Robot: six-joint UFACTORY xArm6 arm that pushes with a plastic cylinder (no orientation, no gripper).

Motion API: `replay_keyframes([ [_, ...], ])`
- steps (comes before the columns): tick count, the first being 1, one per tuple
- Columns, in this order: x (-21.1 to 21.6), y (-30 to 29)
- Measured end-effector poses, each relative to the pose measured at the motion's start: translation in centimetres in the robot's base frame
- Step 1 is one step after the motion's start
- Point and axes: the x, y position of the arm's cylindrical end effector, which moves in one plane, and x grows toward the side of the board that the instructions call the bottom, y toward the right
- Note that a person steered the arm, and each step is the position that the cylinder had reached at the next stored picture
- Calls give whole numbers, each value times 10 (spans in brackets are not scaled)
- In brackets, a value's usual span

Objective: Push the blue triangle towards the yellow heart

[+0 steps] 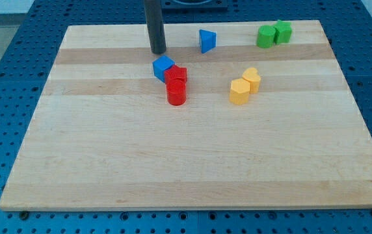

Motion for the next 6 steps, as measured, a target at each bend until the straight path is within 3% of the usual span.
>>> replay_keyframes([
  [1,-38,21],
  [2,-17,95],
  [4,43,133],
  [6,-13,151],
])
